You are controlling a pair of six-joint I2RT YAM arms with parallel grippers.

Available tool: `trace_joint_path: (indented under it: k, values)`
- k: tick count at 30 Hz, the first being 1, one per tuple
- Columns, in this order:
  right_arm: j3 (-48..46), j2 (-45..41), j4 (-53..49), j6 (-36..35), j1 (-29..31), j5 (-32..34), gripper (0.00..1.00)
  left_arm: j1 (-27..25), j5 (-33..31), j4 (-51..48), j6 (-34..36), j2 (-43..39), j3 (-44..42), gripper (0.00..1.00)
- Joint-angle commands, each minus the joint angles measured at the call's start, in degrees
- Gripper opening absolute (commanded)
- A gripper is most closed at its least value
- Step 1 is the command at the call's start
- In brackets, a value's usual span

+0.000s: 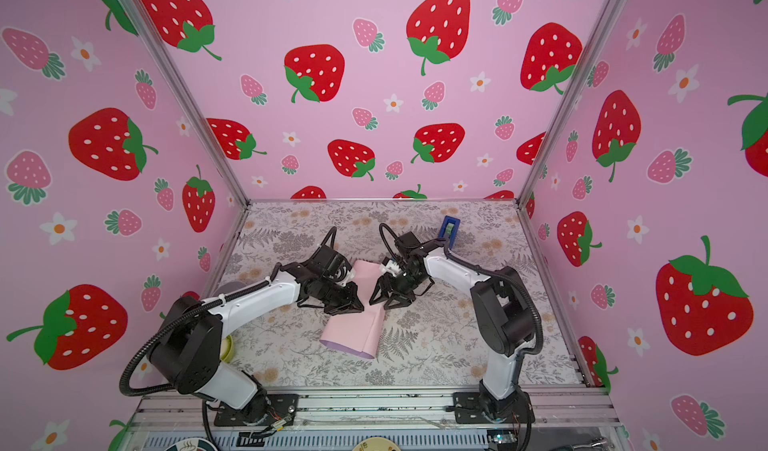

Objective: Wrap the gift box in paper

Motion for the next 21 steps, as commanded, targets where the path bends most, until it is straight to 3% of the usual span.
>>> trace_joint_path:
  k: [1,10,21]
  values:
    - [0.68,-4.00,0.60,2.54,-0.05,-1.30,0.60,-0.56,-4.34,-5.07,0.44,3.95,-2.96,0.12]
    - [-2.32,-3.74,12.64,9.57,1.78,-7.33,0.54,-0.60,-4.29,-5.19,0.57,4.01,-2.87,0.11]
    - [-8.21,1.43,11.94,6.42,2.34,-4.17,0.54,-0.58,-4.18,-5.24,0.68,4.18,-2.44,0.12]
